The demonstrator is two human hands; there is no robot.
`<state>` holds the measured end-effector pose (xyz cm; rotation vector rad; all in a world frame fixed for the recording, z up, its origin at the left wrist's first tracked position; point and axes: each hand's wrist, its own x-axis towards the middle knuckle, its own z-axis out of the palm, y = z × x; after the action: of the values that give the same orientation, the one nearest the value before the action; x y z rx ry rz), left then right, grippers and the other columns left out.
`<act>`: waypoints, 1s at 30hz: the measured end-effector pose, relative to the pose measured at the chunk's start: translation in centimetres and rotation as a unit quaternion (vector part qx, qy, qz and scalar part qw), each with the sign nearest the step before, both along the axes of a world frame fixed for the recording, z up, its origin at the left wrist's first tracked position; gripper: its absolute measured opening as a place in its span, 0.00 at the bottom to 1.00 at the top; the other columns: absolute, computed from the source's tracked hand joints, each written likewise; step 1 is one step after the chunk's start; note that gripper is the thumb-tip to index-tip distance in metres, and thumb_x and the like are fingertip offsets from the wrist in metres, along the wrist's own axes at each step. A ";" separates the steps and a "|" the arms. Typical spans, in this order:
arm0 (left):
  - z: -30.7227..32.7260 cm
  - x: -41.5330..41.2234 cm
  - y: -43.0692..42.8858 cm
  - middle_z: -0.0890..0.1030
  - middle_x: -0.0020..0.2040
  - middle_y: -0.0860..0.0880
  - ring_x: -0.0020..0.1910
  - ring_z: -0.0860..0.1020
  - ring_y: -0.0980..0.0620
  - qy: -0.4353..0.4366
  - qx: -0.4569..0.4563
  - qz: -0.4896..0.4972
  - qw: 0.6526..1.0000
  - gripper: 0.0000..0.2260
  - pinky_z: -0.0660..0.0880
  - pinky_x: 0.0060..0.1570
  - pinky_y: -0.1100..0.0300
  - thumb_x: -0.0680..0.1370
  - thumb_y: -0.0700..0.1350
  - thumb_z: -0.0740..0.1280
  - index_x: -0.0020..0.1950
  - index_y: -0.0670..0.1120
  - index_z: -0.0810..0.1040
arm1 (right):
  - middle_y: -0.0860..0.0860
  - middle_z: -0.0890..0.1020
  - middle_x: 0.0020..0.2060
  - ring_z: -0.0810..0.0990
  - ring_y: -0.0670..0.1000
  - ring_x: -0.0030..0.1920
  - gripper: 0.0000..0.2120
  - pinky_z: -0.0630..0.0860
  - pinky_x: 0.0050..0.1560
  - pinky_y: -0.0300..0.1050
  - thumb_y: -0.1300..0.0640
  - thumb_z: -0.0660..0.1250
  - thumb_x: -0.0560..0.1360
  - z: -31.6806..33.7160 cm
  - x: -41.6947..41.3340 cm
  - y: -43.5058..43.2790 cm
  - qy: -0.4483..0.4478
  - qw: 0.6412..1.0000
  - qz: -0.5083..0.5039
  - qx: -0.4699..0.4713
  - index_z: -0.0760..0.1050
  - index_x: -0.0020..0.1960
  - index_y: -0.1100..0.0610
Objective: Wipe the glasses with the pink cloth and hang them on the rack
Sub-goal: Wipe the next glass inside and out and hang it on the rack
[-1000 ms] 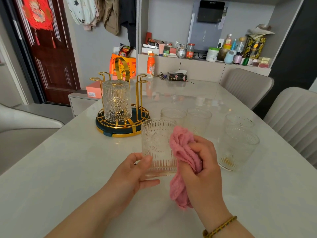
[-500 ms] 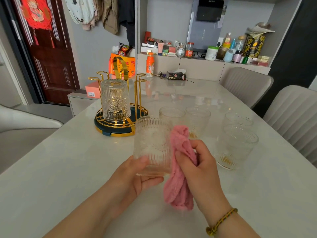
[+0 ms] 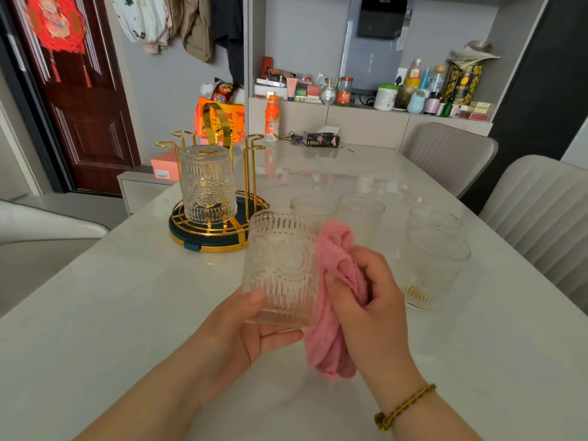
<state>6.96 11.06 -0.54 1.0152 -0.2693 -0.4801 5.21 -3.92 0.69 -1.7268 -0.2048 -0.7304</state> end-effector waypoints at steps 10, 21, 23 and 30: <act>-0.2 0.3 0.4 0.84 0.51 0.48 0.50 0.82 0.52 -0.024 0.005 0.066 0.998 0.34 0.79 0.45 0.62 0.43 0.64 0.78 0.45 0.50 0.85 | 0.54 0.77 0.41 0.75 0.44 0.37 0.08 0.71 0.38 0.33 0.46 0.65 0.61 -0.8 -0.1 0.9 0.070 0.996 0.036 0.044 0.73 0.40 0.41; -0.3 0.1 0.2 0.84 0.50 0.46 0.49 0.82 0.50 -0.045 0.095 0.066 0.992 0.37 0.80 0.45 0.60 0.55 0.59 0.77 0.59 0.44 0.75 | 0.43 0.71 0.48 0.70 0.29 0.49 0.05 0.66 0.46 0.20 0.55 0.61 0.63 -0.6 0.0 0.6 -0.081 0.992 -0.018 -0.097 0.70 0.38 0.47; -0.4 0.2 0.2 0.83 0.53 0.47 0.52 0.82 0.50 -0.068 0.125 0.045 0.989 0.45 0.79 0.50 0.59 0.48 0.65 0.77 0.60 0.46 0.74 | 0.42 0.69 0.50 0.68 0.28 0.51 0.10 0.66 0.47 0.20 0.58 0.61 0.63 -0.6 -0.1 0.8 -0.103 0.980 -0.005 -0.169 0.71 0.43 0.48; -0.3 -0.1 0.1 0.84 0.50 0.49 0.48 0.83 0.51 -0.061 0.106 0.012 0.992 0.46 0.78 0.42 0.64 0.44 0.65 0.78 0.57 0.46 0.75 | 0.43 0.77 0.45 0.75 0.36 0.45 0.06 0.71 0.44 0.27 0.51 0.66 0.64 0.2 0.0 0.0 -0.006 1.000 0.016 0.006 0.75 0.40 0.43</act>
<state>6.83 11.12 -0.81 1.2567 -0.3205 -0.4319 5.19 -3.94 0.90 -1.7045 -0.2368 -0.7172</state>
